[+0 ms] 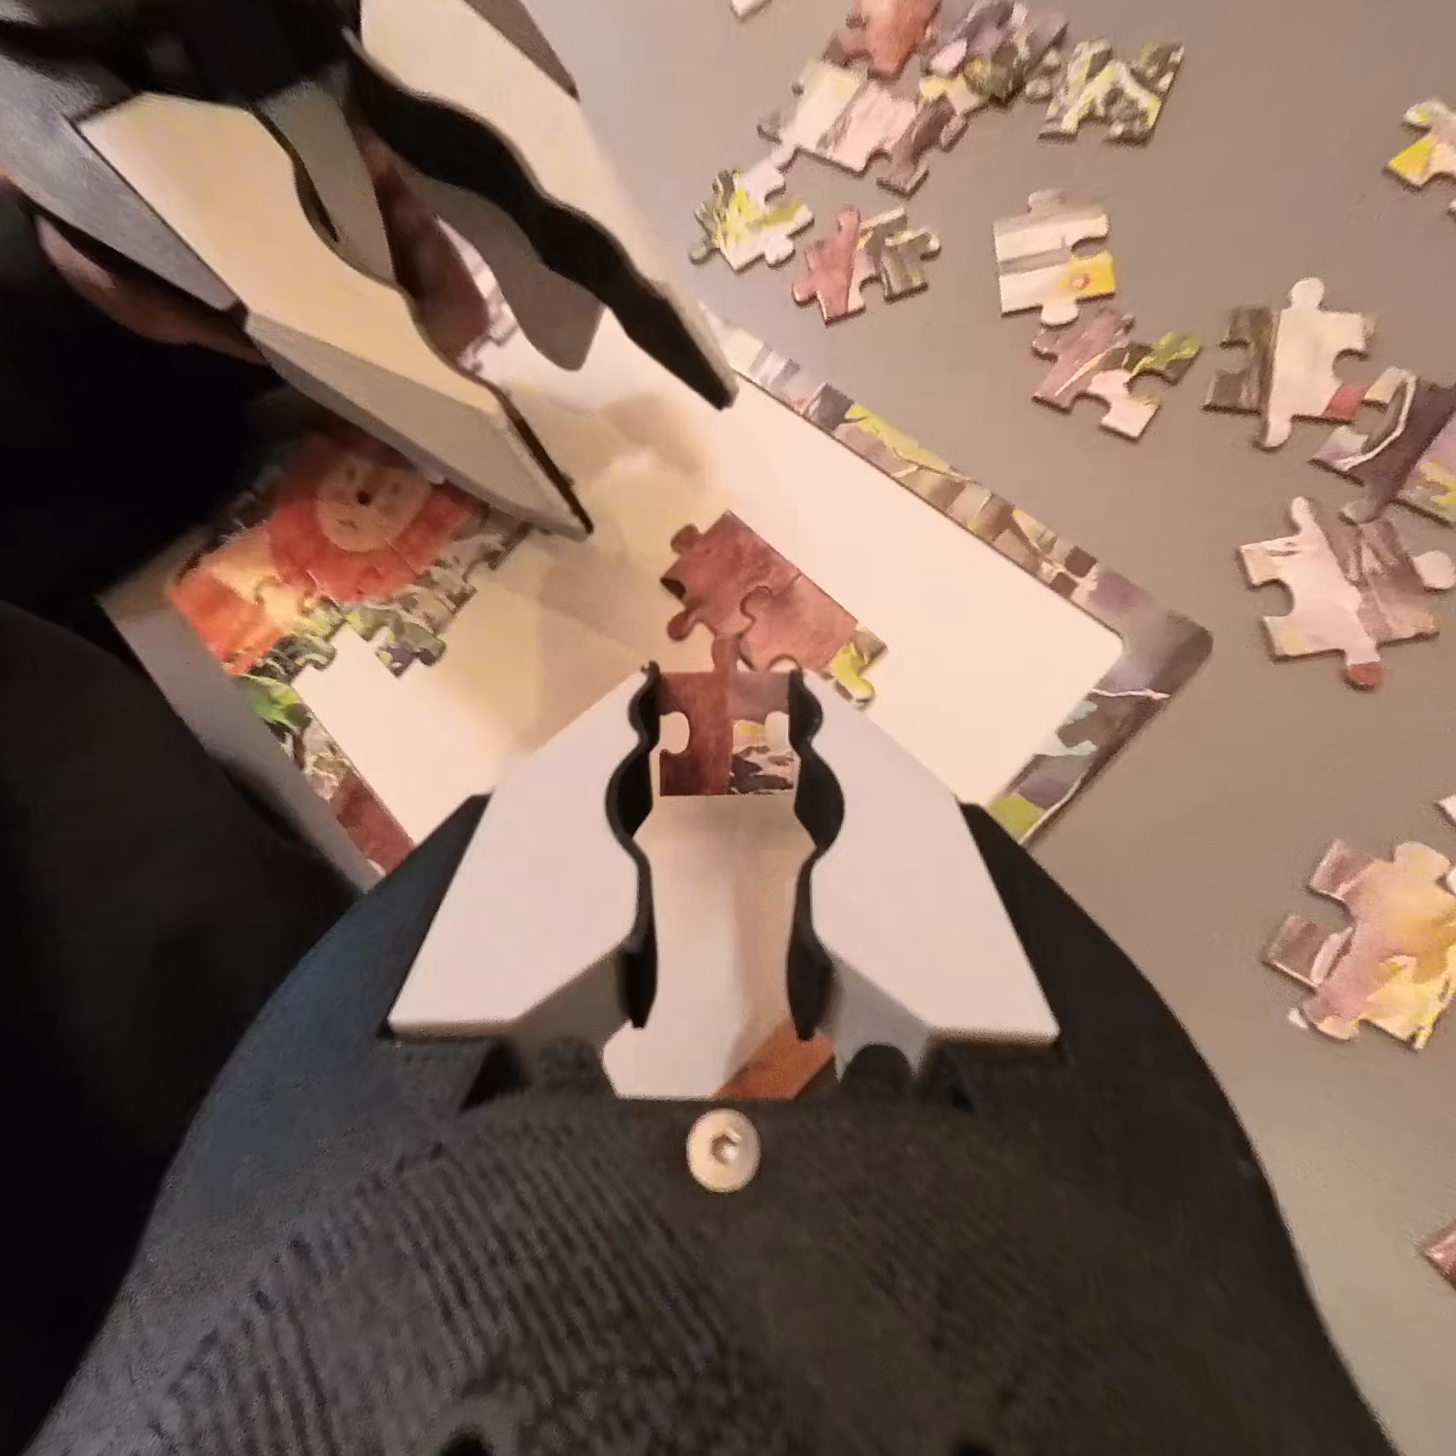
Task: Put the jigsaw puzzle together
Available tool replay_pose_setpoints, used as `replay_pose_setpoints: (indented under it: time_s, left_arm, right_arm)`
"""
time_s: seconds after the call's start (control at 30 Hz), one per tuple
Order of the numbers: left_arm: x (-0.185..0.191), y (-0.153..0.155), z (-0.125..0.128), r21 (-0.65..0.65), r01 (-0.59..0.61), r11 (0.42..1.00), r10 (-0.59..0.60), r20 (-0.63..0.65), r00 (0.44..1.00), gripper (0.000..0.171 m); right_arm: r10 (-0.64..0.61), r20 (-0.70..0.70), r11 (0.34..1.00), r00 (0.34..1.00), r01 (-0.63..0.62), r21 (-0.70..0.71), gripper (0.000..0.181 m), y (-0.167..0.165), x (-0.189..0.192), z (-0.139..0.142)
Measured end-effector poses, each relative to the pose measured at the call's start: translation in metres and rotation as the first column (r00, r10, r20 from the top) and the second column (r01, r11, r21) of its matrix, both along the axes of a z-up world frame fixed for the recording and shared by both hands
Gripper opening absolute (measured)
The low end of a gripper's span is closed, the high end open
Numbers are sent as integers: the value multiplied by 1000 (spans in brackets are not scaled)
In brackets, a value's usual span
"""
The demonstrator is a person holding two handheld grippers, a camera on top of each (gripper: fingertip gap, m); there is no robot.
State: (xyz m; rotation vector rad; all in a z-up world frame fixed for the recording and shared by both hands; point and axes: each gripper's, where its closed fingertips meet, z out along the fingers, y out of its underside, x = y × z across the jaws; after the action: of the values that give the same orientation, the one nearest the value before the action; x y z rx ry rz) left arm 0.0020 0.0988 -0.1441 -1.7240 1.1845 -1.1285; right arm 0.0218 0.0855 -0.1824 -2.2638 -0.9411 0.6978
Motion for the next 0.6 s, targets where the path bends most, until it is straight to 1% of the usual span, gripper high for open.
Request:
replay_pose_setpoints:
  time_s: [0.1,0.17,0.3,0.43,0.6]
  left_arm:
    - [0,4,-17,-31,-40,999,37,-108,994,51]
    - [-4,5,-27,-46,-49,998,40,-178,983,59]
    - [-8,3,-34,-112,-41,993,17,-205,979,61]
    - [-7,-1,-46,-133,-35,991,-1,-257,966,64]
    - [-3,-12,-57,-160,2,987,-52,-308,950,66]
  right_arm:
    - [10,25,999,1000,-9,-40,30,-3,1,-8]
    - [14,42,999,999,-12,-52,30,-4,4,-13]
    - [26,101,999,995,-23,-34,30,-3,8,-19]
    - [24,176,1000,984,-24,-1,30,5,13,-24]
    - [37,192,999,981,-38,6,30,11,14,-27]
